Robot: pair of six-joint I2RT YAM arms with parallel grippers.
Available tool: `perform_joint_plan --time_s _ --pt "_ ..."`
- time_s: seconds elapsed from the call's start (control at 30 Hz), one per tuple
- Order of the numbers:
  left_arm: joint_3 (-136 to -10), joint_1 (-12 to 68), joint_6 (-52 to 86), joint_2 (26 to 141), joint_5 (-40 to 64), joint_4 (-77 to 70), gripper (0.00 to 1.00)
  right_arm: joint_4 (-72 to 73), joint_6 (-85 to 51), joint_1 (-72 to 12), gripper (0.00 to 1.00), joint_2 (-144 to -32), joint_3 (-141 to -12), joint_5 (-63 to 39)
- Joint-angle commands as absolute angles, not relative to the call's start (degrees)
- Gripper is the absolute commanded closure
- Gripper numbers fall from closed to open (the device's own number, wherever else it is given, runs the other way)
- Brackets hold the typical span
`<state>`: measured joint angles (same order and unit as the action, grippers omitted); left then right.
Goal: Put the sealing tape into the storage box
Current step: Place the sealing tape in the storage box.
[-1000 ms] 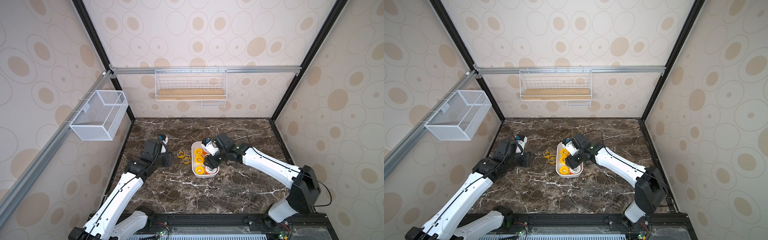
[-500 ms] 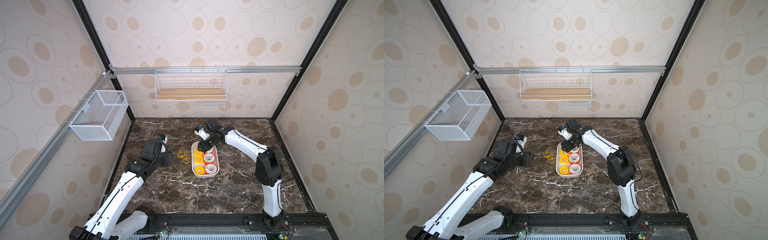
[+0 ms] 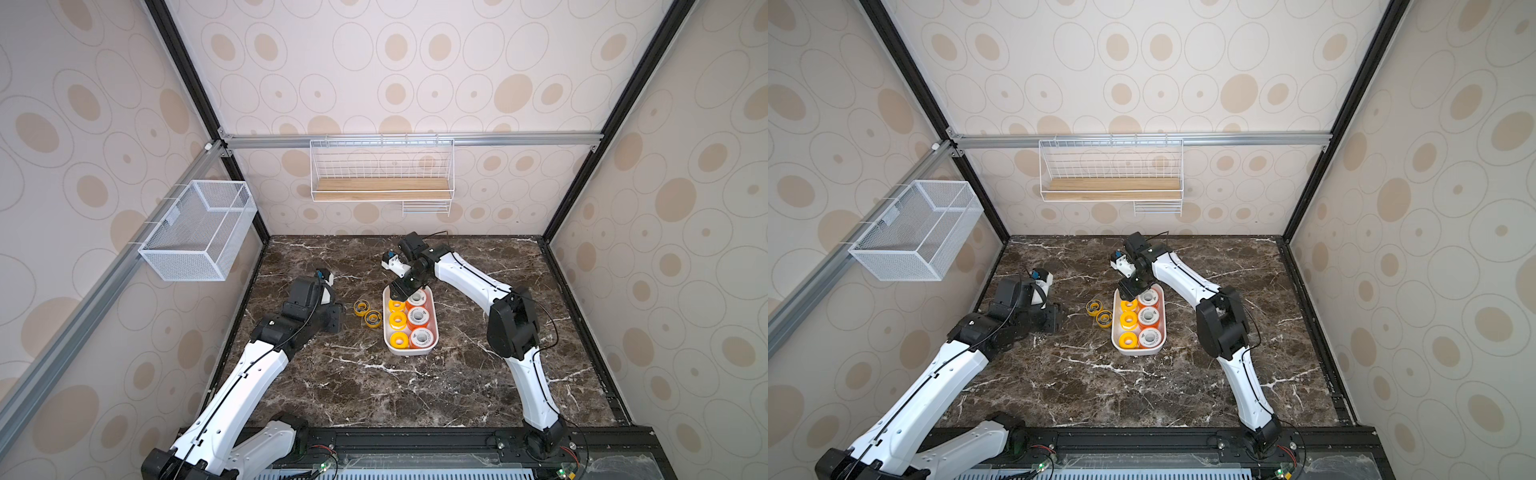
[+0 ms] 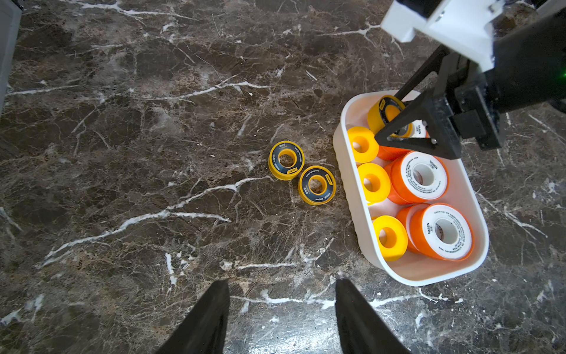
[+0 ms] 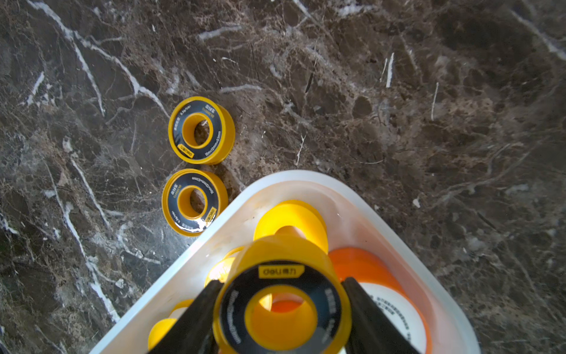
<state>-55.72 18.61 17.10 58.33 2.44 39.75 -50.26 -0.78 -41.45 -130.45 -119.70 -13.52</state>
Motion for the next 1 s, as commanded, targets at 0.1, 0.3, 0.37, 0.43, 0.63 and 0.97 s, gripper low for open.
perform_joint_plan --time_s 0.1,0.3,0.37,0.43,0.63,0.97 --pt "-56.34 18.02 16.35 58.61 2.63 40.89 0.40 -54.63 0.79 -42.36 0.37 -133.20 -123.77 -12.08" --pt "-56.34 17.92 16.43 58.67 2.64 40.88 0.41 -56.06 0.92 -43.23 0.37 -135.35 -126.85 -8.94" --pt "-56.34 17.92 16.35 58.78 2.72 40.91 0.41 -56.23 0.95 -43.45 0.37 -135.99 -127.55 -8.20" --pt "-56.42 17.92 16.32 58.75 2.81 40.97 0.40 -56.88 1.14 -43.63 0.37 -136.80 -128.61 -7.85" --pt "-56.43 17.72 16.30 58.87 2.86 40.96 0.40 -57.83 1.50 -44.19 0.37 -138.31 -130.07 -6.69" --pt "-56.52 17.35 16.31 59.17 3.60 40.96 0.40 -57.99 1.90 -44.52 0.34 -139.41 -130.77 -5.46"
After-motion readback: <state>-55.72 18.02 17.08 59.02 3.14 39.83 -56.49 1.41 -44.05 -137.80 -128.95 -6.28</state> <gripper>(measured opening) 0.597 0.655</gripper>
